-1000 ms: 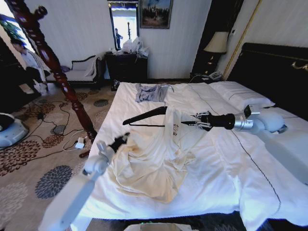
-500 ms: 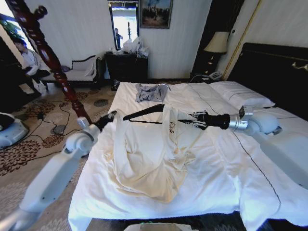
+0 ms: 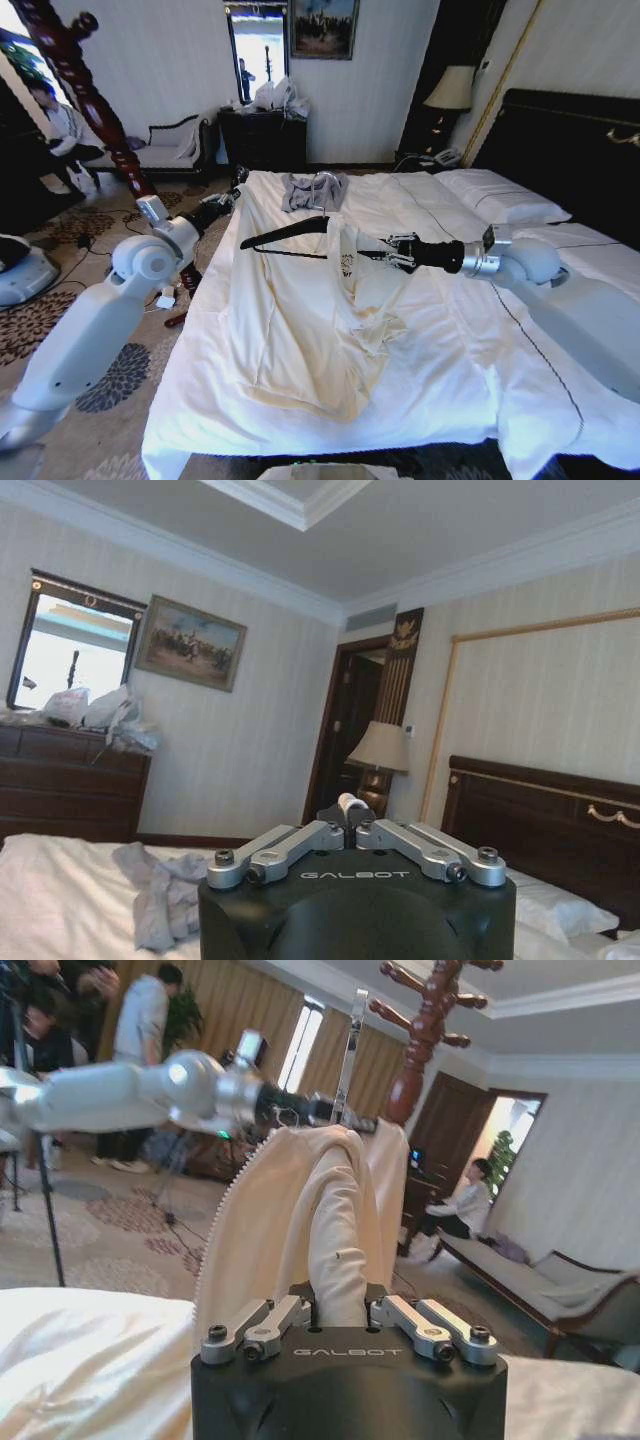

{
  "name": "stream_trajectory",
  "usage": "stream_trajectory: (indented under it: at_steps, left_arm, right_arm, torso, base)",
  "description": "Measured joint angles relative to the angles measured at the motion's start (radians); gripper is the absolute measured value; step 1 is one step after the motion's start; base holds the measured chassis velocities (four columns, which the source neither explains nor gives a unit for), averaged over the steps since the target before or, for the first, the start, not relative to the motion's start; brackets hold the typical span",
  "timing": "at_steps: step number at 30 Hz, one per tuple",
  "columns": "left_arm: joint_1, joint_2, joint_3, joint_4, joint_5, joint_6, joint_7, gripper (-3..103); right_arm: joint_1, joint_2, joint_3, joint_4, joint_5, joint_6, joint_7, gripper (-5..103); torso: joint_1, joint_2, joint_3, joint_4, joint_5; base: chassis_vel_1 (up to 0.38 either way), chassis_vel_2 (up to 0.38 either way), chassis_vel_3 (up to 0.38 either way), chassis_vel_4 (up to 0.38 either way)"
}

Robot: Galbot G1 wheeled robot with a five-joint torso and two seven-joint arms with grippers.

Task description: Pick up the clothes from the bed and hang them on the clothes hanger.

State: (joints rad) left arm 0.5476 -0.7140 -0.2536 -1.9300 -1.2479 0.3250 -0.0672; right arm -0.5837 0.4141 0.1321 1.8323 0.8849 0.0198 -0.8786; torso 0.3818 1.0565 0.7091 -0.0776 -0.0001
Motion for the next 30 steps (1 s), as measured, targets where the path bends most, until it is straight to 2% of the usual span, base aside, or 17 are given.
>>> stream_trajectory:
  at_steps: [9, 15, 23, 30]
  left_arm:
    - [0.064, 0.013, -0.054, -0.085, -0.014, 0.01, -0.015, 0]
    - [0.104, -0.008, -0.069, -0.056, 0.029, 0.008, -0.01, 0]
    - [0.085, -0.022, -0.069, -0.034, 0.031, 0.004, -0.005, 0]
    - [0.071, -0.005, -0.07, -0.03, 0.025, 0.004, 0.002, 0]
  right_arm:
    - [-0.011, -0.002, -0.006, 0.001, -0.037, -0.012, 0.051, 20]
    - [-0.002, -0.028, -0.01, -0.006, -0.014, -0.005, 0.051, 20]
    - [-0.009, -0.055, -0.01, -0.007, -0.016, -0.001, 0.038, 20]
    - [-0.019, -0.051, -0.01, -0.018, -0.046, 0.001, 0.033, 20]
  torso:
    - [0.0, 0.0, 0.0, 0.0001, 0.0003]
    - [0.0, 0.0, 0.0, -0.0001, 0.0]
    - [0.0, 0.0, 0.0, -0.0002, 0.0002]
    - [0.0, 0.0, 0.0, 0.0, 0.0002]
  base:
    - [0.0, 0.0, 0.0, 0.0]
    - [0.0, 0.0, 0.0, 0.0]
    - [0.0, 0.0, 0.0, 0.0]
    - [0.0, 0.0, 0.0, 0.0]
